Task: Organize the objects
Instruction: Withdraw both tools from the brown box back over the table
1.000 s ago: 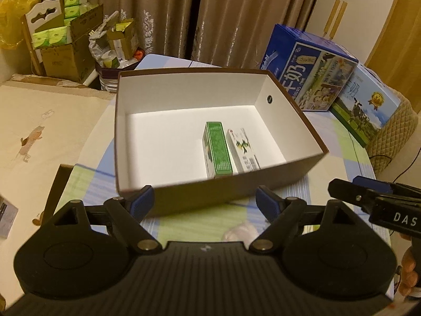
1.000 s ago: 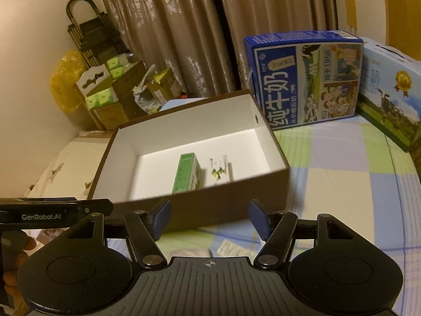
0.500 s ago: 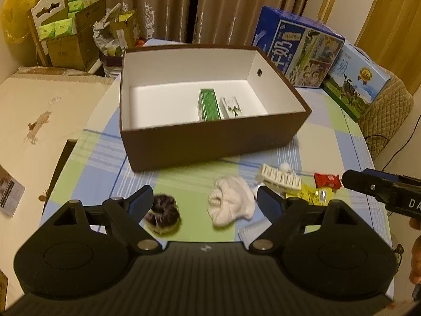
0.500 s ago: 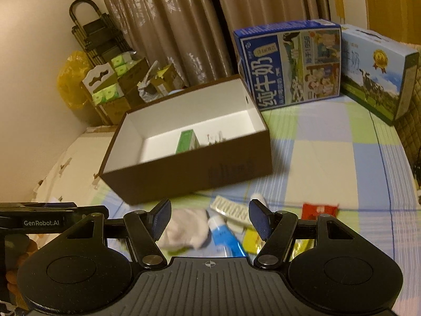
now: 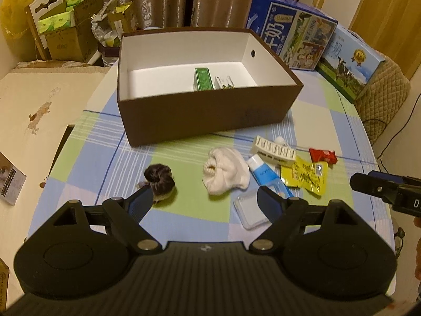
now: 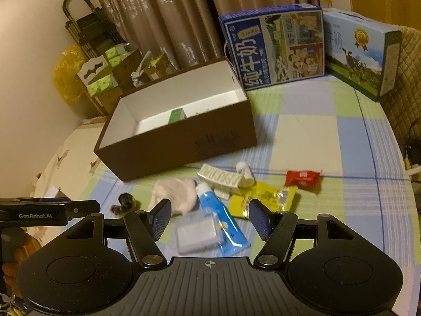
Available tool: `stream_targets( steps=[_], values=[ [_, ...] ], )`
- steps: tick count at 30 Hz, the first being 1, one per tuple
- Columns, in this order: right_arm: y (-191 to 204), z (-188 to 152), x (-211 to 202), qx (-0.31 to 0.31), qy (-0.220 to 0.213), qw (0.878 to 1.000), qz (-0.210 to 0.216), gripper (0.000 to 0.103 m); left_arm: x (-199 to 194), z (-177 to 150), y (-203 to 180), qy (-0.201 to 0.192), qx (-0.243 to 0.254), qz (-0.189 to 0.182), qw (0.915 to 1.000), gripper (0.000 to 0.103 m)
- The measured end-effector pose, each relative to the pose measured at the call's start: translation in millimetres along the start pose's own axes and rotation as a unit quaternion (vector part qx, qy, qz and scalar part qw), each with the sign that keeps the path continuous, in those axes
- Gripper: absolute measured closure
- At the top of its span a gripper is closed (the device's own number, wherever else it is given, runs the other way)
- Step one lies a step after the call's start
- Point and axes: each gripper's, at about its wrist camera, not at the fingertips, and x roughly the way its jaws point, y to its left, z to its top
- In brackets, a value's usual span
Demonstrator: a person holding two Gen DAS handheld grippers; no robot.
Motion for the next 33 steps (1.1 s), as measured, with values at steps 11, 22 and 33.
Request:
stream_targets(
  steps=[11,22,33],
  values=[
    [-1.4,-12.9,-1.7,0.002,0.017,1.0,0.004,0.04,2.4,-16.2,-4.2,0.017,0.005,0.003,0.9998,0.02],
    [-3.7,-24.7,11.4,0.01,0.043,0.999,0.002,0.04,13.9,-23.5,0.5,0.035,0.009,0.008,0.9993,0.02],
    [1.0,-29.1,32.0,0.011,0.066,0.998,-0.002,0.04,28.0,-28.2,16.4,0.051,-0.001,0.017,0.9986,0.02]
  ],
)
